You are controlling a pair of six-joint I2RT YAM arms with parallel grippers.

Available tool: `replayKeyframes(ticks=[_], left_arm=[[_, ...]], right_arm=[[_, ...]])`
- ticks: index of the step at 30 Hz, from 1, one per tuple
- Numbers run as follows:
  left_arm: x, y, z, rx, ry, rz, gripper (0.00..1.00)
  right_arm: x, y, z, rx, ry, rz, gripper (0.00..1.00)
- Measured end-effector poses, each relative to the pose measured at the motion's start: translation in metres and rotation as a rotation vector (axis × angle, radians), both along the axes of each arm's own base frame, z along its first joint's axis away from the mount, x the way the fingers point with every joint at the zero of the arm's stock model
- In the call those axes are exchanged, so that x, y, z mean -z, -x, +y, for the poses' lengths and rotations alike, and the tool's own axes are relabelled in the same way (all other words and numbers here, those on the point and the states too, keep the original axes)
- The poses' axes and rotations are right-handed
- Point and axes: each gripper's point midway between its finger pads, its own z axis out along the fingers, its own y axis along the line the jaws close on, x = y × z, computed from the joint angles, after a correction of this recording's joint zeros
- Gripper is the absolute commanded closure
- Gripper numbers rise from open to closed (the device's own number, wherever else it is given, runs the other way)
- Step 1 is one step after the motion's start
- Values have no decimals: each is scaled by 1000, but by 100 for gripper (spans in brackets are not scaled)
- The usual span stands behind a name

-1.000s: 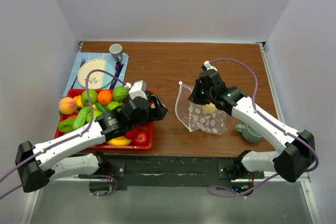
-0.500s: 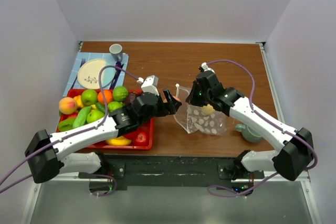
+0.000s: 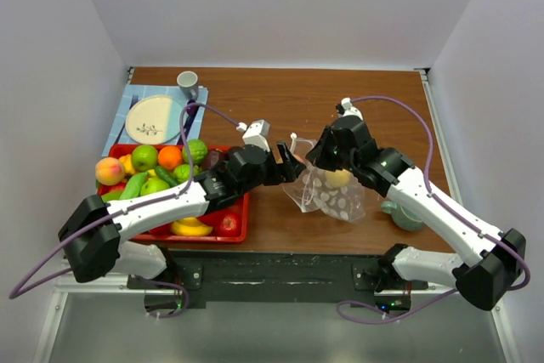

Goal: Place the food in the zip-top bag and seal the zipper

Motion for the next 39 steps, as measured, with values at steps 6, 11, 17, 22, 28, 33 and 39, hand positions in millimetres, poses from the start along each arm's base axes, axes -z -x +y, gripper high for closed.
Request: replayKeyframes(ticks=[6,11,17,22,28,33,39], left_arm=[[-12,-1,-6,23,14,-22,0],[-13,-1,-6,32,1,-25,0],[-13,0,9,-13,-55,-8,1],[-31,4,59,-184,-124,30,0],[-28,32,139,-439,-203,166,0],[3,64,193,-595,-343,315,0],[13,85,222,-672,-391,384,0]], right_arm=[[6,0,0,3,10,18,100],[6,0,1,3,10,19,100],[6,0,0,4,11,19,100],[6,0,0,3,13,19,100],[9,-1,0,-6,26,19,100],[14,-2,2,-10,37,32,100],[15,-2,2,-11,37,33,100]])
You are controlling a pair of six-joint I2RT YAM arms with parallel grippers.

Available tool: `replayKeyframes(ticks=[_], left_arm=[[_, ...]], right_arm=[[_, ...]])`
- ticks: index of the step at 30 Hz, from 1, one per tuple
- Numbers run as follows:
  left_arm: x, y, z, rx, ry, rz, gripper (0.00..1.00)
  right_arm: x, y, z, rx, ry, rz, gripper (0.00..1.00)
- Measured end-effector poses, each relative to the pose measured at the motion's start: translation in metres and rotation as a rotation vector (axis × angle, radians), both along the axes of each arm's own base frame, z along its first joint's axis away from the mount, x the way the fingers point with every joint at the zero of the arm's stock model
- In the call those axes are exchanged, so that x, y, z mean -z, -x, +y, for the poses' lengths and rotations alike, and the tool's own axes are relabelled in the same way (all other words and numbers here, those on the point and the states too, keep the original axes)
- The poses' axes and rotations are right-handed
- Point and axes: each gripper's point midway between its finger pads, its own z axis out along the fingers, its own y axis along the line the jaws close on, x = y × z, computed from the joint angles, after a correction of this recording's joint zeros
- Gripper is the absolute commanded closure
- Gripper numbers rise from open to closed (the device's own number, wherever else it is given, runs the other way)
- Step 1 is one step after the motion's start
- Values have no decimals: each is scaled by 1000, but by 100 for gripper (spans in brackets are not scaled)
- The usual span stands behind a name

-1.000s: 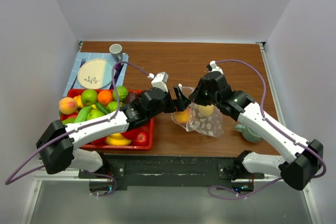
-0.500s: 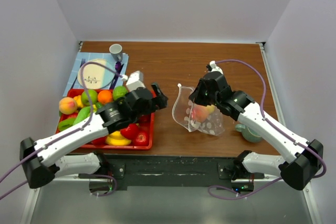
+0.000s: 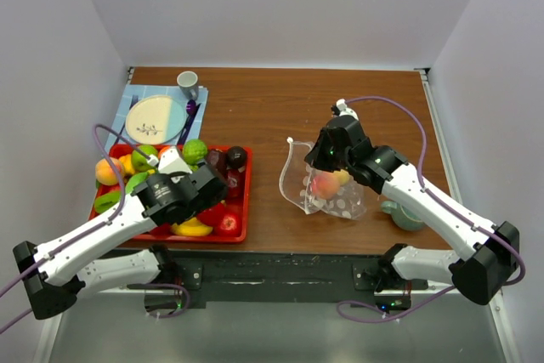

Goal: Place the food in the zip-top bag and seal the zipper

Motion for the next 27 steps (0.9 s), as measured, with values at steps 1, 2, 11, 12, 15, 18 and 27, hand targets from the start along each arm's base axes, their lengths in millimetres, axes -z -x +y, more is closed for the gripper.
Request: replayKeyframes(ticks=[1,2,11,12,15,18,27], left_arm=[[2,2,3,-8,-1,5,0],[4,5,6,-14,-6,11,0],[33,14,10,-20,-34,74,0],[35,14,9,-18,-29,73,0],[40,10,3,-16,-15,66,0],[48,7,-2,-15,-16,69,0],[53,2,-9,6,-17,62,74]], right_arm=[[0,0,0,0,0,0,100],[0,0,0,0,0,0,100],[0,1,1,-4,-4,2,100],[0,1,1,-6,-4,3,100],[0,2,2,-11,-8,6,100],[0,2,3,-16,-12,8,100],[0,2,4,-17,-15,5,100]])
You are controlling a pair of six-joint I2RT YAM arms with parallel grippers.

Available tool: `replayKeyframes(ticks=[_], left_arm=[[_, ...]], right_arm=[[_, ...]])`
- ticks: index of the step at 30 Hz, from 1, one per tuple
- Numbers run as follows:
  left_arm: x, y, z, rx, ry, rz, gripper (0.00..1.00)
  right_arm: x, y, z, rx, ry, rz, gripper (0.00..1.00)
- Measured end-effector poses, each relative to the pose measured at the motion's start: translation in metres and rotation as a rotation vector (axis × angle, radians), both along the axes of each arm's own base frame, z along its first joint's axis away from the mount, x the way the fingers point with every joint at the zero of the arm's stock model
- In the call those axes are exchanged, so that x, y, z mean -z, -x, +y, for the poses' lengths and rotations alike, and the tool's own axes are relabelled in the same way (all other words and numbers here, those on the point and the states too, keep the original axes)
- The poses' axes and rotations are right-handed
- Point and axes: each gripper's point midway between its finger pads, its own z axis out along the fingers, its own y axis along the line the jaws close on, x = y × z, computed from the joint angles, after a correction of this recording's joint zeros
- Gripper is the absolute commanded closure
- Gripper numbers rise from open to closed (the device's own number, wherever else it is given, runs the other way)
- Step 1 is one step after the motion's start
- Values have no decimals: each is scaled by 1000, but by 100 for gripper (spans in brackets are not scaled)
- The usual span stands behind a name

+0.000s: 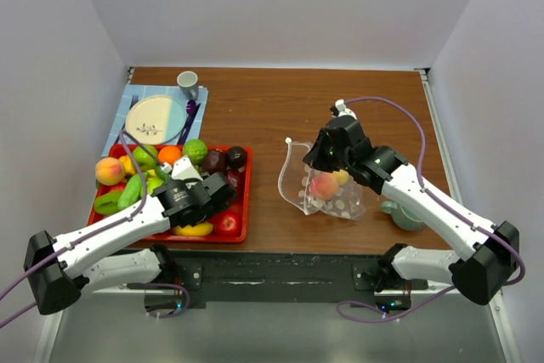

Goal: Place the food in the zip-top bag and seal the zipper

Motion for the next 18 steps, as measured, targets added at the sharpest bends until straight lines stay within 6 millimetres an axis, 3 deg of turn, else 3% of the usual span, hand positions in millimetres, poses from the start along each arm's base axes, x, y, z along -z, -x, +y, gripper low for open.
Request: replayKeyframes(ticks=[4,8,14,18], left_arm=[[-13,-4,-4,61,10,-41,83],[-47,-21,-27,182,82,-156,87],[-105,-48,-90,403,262,-374,87],[-119,-65,-141,516,340,-417,87]], right_arm=[[1,0,1,-3,-2,2,100],[1,1,2,-6,-6,2,100],[0,1,3,-10,-11,6,100],[-1,4,5,-21,-16,9,100]])
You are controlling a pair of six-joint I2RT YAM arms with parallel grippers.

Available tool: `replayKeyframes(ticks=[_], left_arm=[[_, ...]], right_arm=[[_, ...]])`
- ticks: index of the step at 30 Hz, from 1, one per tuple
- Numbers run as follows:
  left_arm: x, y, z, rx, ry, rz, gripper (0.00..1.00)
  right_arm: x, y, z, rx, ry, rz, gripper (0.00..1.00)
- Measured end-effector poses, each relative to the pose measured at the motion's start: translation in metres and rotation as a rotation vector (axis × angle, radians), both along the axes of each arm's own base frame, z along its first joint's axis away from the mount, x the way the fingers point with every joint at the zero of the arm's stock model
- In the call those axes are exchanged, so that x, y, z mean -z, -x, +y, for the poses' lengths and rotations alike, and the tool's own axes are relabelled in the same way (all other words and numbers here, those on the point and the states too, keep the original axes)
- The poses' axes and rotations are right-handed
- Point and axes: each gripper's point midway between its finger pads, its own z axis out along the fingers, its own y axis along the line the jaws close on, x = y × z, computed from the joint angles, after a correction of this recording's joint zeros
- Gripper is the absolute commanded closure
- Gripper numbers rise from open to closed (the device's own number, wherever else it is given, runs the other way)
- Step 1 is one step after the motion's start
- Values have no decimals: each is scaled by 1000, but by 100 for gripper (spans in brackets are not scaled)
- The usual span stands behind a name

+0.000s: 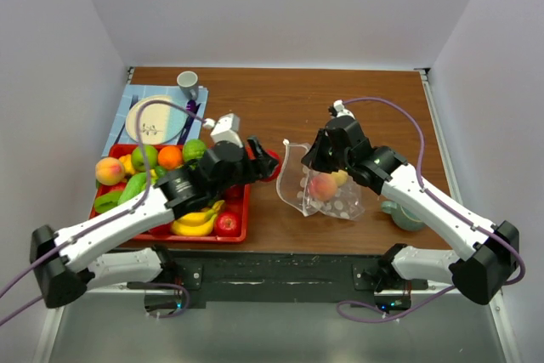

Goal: Place the food in the zip-top bag and seal the zipper

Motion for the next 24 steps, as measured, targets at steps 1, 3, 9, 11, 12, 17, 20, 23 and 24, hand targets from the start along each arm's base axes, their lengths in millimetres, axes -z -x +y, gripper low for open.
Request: replayKeyframes(ticks=[1,3,9,11,12,17,20,23,24], left_arm=[[2,-4,-13,28,11,-3,87],[12,-8,-36,89,25,7,84],[39,-12,-67,172,24,47,24],[43,-12,-70,182,23,51,13],[43,-13,-71,185,21,48,7],[38,-13,-74,206,29,27,0],[37,-12,-76,221,30,22,0],[37,-12,-76,227,28,16,3],[37,-12,-76,228,27,15,6]], right_arm=[[-1,0,1,-2,-1,-1,100],[-3,1,3,-7,-3,-5,100],[-5,1,-3,12,15,-11,100],[-6,2,-4,13,16,-10,100],[-6,2,-4,15,16,-11,100],[-8,2,-3,14,11,-15,100],[-9,2,-3,14,9,-17,100],[-10,2,-3,14,8,-18,100],[-10,2,-3,14,8,-18,100]])
